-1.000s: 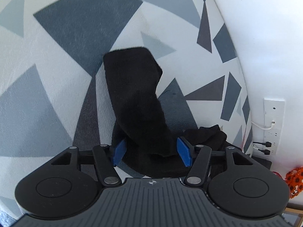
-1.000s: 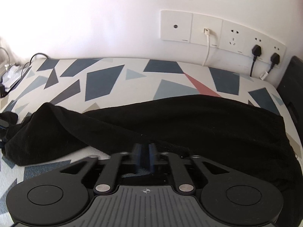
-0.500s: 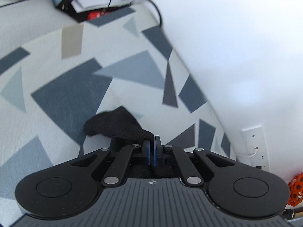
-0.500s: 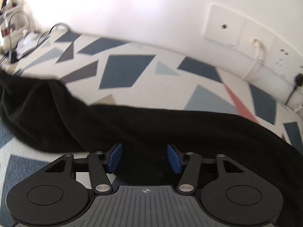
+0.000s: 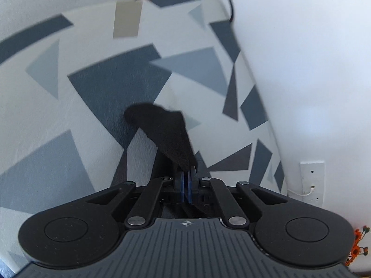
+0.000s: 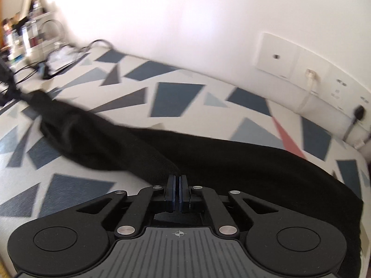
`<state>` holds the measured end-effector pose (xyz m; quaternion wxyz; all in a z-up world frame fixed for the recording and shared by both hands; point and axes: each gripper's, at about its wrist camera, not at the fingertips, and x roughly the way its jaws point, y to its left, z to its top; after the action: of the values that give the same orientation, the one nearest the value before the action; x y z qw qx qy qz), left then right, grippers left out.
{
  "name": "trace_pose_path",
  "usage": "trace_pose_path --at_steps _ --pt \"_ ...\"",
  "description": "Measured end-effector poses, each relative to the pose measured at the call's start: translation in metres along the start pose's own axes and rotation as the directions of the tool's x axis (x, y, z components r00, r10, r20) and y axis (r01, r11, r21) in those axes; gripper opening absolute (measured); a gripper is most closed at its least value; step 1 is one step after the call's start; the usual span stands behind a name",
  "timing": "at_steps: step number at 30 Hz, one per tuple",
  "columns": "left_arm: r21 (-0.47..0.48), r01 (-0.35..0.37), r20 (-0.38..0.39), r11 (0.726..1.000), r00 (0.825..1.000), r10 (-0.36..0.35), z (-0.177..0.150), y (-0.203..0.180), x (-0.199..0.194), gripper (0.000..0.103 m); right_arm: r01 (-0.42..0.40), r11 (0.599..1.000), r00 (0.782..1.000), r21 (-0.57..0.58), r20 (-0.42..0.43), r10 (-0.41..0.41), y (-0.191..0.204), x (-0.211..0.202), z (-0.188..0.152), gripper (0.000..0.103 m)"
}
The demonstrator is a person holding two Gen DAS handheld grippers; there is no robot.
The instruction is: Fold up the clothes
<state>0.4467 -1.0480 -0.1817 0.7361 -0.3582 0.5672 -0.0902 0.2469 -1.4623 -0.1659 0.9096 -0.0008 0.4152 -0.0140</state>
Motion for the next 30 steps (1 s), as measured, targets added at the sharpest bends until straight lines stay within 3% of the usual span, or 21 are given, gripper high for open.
trace_pose_path --at_steps 2,5,9,10,11,12,15,18,20,24,27,30 --pt "0.057 0.000 0.053 0.998 0.999 -0.003 0.010 -0.024 0.006 0.002 0.047 0.997 0.998 0.058 0.029 -0.049 -0.008 0.005 0.006 0.001" --pt "0.106 0.095 0.136 0.990 0.985 -0.109 0.032 -0.071 -0.003 0.002 0.111 0.981 0.983 0.157 0.127 -0.131 -0.017 0.000 0.025 0.001" --pt "0.262 0.260 0.240 0.929 0.915 -0.324 0.044 -0.128 -0.055 0.002 0.153 0.955 0.930 0.254 0.291 -0.226 -0.021 -0.032 0.051 0.001" --pt "0.295 0.274 0.252 0.915 0.902 -0.351 0.044 -0.134 -0.067 0.002 0.150 0.959 0.923 0.239 0.313 -0.223 -0.019 -0.040 0.052 0.001" --pt "0.307 0.270 0.259 0.913 0.899 -0.353 0.043 -0.132 -0.073 0.002 0.147 0.964 0.917 0.223 0.335 -0.218 -0.016 -0.048 0.053 0.001" --pt "0.314 0.261 0.266 0.913 0.899 -0.348 0.042 -0.129 -0.077 0.002 0.133 0.971 0.922 0.197 0.336 -0.194 -0.014 -0.051 0.051 0.001" --pt "0.312 0.171 0.272 0.934 0.926 -0.261 0.034 -0.100 -0.069 0.002 0.096 0.990 0.948 0.107 0.294 -0.124 -0.003 -0.052 0.037 0.001" --pt "0.246 0.052 0.229 0.968 0.967 -0.110 0.025 -0.049 -0.041 0.002 0.059 0.998 0.978 0.034 0.198 -0.065 0.010 -0.037 0.015 0.001" --pt "0.185 -0.030 0.185 0.982 0.983 -0.005 0.017 -0.010 -0.022 0.002 0.032 0.999 0.992 -0.012 0.120 -0.030 0.022 -0.023 -0.002 0.001" --pt "0.081 -0.103 0.069 0.991 0.993 0.098 0.000 0.047 -0.003 0.004 -0.025 0.994 0.999 -0.102 -0.035 0.022 0.048 -0.001 -0.028 0.001" --pt "0.040 -0.086 0.048 0.995 0.995 0.084 -0.006 0.066 -0.009 0.011 -0.056 0.990 0.994 -0.127 -0.097 0.043 0.056 0.001 -0.037 0.002" --pt "0.050 -0.114 0.053 0.992 0.992 0.111 -0.004 0.069 -0.018 0.018 -0.113 0.988 0.988 -0.103 -0.116 0.101 0.050 -0.004 -0.029 0.006"
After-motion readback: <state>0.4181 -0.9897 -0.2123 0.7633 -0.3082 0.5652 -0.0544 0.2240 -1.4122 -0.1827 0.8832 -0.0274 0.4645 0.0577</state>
